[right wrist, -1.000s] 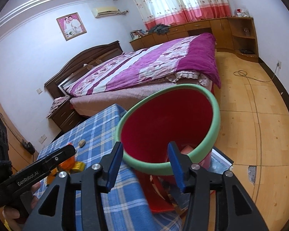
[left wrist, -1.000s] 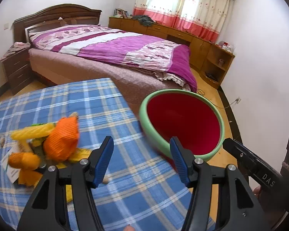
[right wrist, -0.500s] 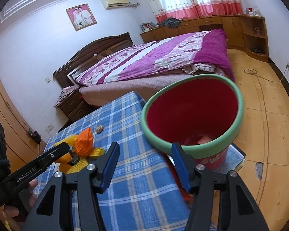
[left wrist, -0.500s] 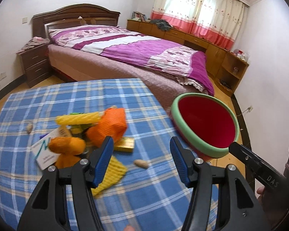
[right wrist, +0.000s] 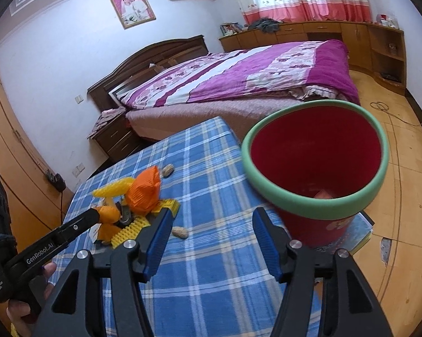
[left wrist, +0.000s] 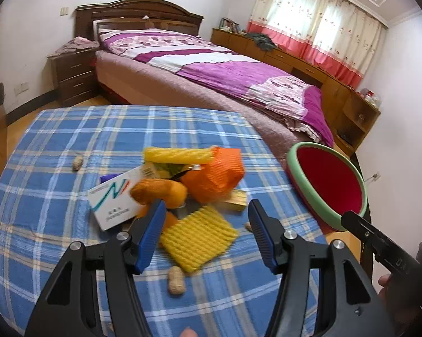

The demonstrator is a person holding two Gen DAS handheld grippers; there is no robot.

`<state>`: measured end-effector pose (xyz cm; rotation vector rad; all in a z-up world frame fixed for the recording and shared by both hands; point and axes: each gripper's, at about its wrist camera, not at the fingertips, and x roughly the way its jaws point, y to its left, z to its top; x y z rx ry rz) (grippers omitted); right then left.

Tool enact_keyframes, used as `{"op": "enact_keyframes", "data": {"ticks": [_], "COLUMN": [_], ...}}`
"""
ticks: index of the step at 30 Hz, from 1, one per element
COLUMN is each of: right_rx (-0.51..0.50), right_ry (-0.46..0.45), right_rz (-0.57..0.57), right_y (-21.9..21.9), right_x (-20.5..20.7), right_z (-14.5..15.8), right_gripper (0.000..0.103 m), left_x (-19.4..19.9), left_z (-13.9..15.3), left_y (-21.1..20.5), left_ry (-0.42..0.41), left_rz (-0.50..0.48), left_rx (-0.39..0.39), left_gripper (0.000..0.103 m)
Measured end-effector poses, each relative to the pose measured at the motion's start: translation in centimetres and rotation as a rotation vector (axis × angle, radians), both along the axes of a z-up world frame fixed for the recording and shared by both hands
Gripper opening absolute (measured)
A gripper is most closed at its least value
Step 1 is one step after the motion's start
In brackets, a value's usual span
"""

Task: Collect trash
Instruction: 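Grasp the orange fruit-shaped toy with the left tool while the right tool returns to the table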

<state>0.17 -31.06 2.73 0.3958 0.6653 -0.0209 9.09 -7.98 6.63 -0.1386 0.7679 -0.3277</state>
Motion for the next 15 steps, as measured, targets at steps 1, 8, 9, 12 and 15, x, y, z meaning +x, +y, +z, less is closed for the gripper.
{"op": "enact_keyframes", "data": {"ticks": [1,8,9,12,15], "right_rx": [-0.002,-0.001,-0.002,-0.003,-0.001], "right_ry": [0.004,0.026,0.028,0.041,0.049], "right_rz": [0.007,0.036,0.038,0.044,0.044], "right_y": [0.3,1.5,1.6,1.8,1.7], "right_x": [0.2,1.1,1.1,1.4,1.6], "right_z": [-0.1,-0.9,-1.0,-1.4,-1.6], "right_gripper": [0.062,0.062,0.062,0.063,0.063], "left_x": [0.1,1.3,1.5,2.3,3.3], "left_z": [-0.1,-1.0,-1.1,-1.8,-2.5], "left_y": [0.4,2.0,2.1,2.1,2.1], "left_ry": [0.002,0.015,0.016,0.027,0.044], "left_rz": [0.009,0.053,0.056,0.064,0.071], "left_rx": [-0.001,0.006,0.011,0.027,0.031], "left_gripper": [0.061,0.061,0.061,0.061,0.061]}}
